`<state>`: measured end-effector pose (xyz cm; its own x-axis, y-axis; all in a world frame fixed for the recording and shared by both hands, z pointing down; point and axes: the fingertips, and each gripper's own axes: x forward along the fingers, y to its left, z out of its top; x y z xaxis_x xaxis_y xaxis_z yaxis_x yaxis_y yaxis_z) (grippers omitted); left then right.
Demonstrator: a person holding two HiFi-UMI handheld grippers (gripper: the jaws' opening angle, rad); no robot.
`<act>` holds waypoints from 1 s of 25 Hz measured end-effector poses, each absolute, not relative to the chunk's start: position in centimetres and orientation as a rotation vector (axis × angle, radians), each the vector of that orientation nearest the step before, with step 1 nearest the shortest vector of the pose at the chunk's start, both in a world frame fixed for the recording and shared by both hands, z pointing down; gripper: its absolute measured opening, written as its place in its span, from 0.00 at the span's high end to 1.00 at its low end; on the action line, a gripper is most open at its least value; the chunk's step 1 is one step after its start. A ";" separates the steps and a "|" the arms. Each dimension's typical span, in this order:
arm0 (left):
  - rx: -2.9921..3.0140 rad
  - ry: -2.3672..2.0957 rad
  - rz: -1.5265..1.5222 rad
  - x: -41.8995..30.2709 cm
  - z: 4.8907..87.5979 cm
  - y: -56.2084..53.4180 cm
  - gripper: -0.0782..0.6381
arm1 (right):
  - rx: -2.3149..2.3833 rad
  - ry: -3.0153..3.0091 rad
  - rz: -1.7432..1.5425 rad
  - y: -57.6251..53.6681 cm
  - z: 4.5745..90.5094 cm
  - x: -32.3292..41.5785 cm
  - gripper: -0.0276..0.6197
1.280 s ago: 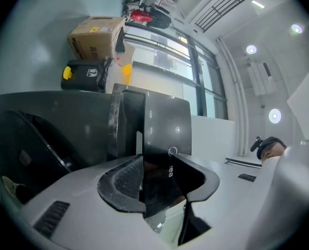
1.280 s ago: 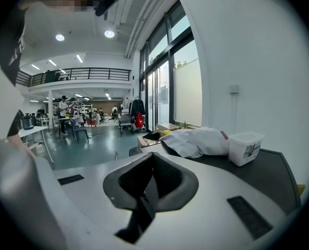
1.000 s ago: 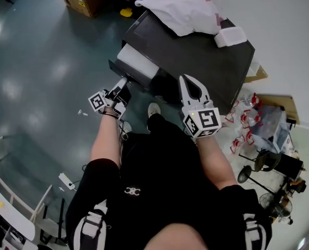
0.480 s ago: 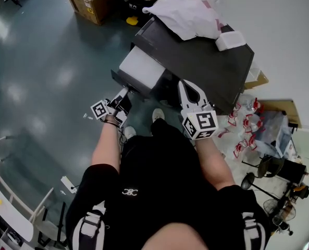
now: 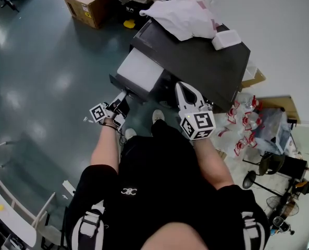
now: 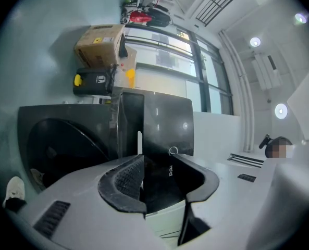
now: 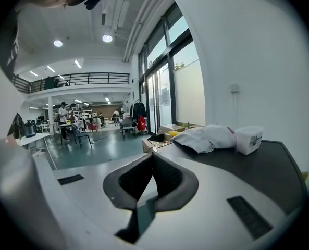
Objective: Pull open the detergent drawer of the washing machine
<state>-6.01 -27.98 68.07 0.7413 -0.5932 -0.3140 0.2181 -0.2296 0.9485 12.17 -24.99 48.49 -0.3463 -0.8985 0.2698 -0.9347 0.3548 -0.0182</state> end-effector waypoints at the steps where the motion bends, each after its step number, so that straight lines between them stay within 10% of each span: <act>1: 1.641 -0.304 -0.771 -6.2 68.1 -27.7 0.66 | 1.656 -2.403 0.250 -25.0 48.4 12.1 0.95; 25: 1.627 -0.324 -0.765 -11.5 68.4 -21.6 0.66 | 1.662 -2.433 0.205 -23.4 47.6 9.2 0.95</act>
